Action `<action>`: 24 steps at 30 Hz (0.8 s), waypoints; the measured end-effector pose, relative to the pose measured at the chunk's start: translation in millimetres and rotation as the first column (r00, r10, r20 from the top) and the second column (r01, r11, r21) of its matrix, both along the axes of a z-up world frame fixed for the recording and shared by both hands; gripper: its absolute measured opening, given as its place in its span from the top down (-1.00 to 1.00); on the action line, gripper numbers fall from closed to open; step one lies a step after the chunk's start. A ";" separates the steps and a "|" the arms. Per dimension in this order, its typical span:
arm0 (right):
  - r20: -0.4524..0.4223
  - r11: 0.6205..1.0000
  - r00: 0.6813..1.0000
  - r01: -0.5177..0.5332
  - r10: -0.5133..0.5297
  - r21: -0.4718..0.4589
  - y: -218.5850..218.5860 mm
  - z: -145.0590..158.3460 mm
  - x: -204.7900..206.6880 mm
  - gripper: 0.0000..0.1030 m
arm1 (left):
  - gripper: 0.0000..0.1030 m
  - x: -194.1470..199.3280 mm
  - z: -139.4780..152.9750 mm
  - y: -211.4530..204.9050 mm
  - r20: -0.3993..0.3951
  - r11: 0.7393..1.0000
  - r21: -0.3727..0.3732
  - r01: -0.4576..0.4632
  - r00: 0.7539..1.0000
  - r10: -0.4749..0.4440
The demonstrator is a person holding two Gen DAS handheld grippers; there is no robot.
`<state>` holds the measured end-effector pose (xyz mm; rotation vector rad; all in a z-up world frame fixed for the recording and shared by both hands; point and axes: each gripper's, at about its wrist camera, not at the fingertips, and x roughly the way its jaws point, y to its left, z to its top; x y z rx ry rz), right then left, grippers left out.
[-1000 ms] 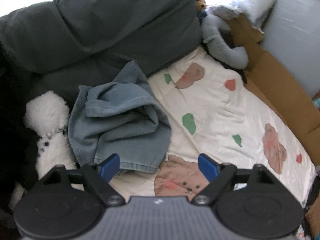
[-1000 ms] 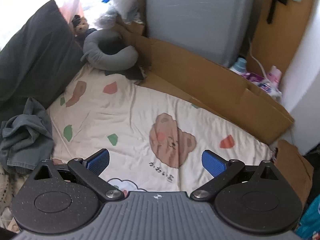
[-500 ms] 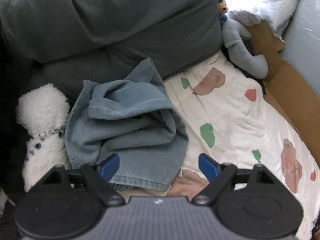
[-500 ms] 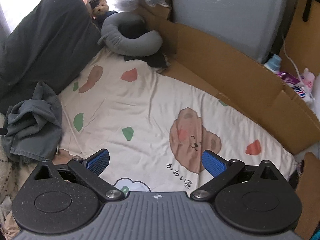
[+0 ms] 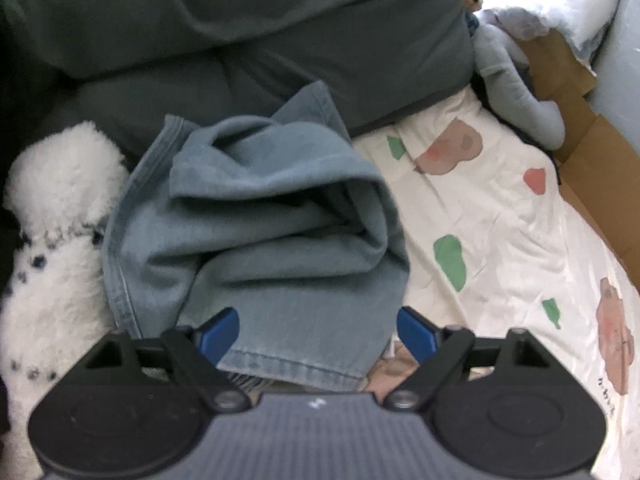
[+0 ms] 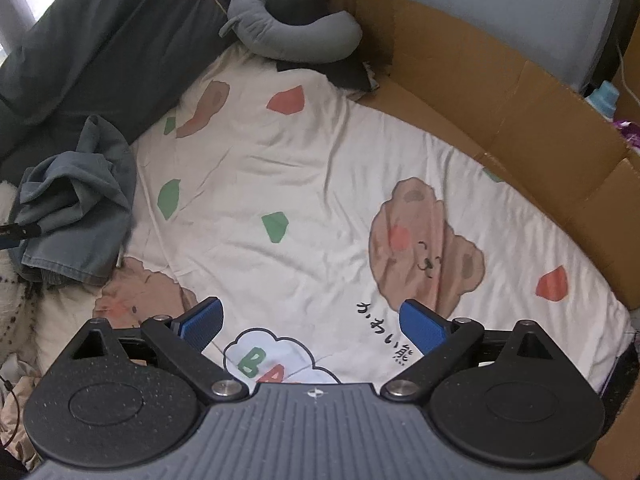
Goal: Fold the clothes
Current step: 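Move the left gripper toward the crumpled blue jeans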
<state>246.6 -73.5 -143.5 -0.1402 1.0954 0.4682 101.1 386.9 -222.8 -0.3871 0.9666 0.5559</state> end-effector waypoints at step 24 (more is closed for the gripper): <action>-0.017 0.997 0.997 -0.068 0.069 0.047 -17.4 -64.6 -2.3 -0.71 | -0.69 -20.7 -50.4 -2.7 0.008 0.996 0.068 -0.062 0.998 0.061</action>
